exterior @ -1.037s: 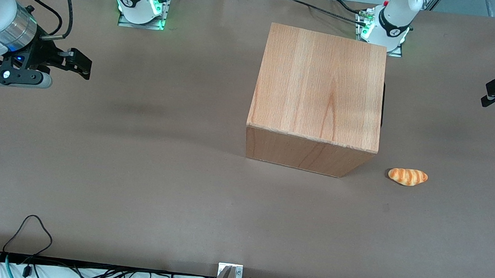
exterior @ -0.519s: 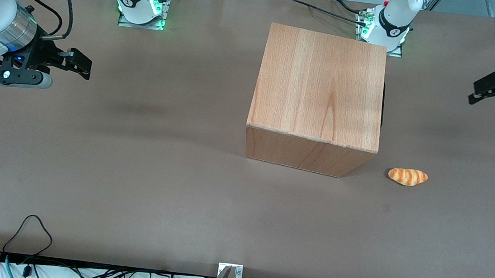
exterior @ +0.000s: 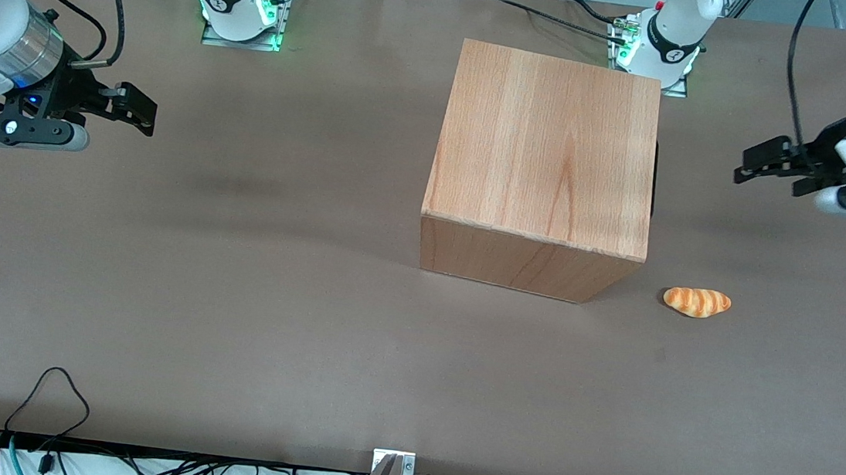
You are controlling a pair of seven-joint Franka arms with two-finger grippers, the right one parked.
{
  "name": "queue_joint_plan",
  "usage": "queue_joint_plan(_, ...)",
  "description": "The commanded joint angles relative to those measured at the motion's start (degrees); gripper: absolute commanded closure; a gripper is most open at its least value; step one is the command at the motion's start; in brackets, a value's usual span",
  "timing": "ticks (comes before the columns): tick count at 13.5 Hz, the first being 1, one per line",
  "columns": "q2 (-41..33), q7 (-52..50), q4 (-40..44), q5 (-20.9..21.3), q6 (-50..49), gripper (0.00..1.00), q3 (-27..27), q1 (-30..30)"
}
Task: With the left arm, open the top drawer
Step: 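Move the open left gripper toward the black drawer handle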
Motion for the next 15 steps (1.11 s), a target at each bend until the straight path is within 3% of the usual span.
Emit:
queue_joint_plan(1, -0.78, -0.38, -4.12, -1.33, 2.85, 0.0, -0.86, -0.03)
queue_joint_plan(8, -0.69, -0.38, -13.44, -1.33, 11.2, 0.0, -3.5, -0.03)
queue_joint_plan(15, 0.45, -0.38, -16.43, -2.56, 13.32, 0.0, -4.47, -0.03)
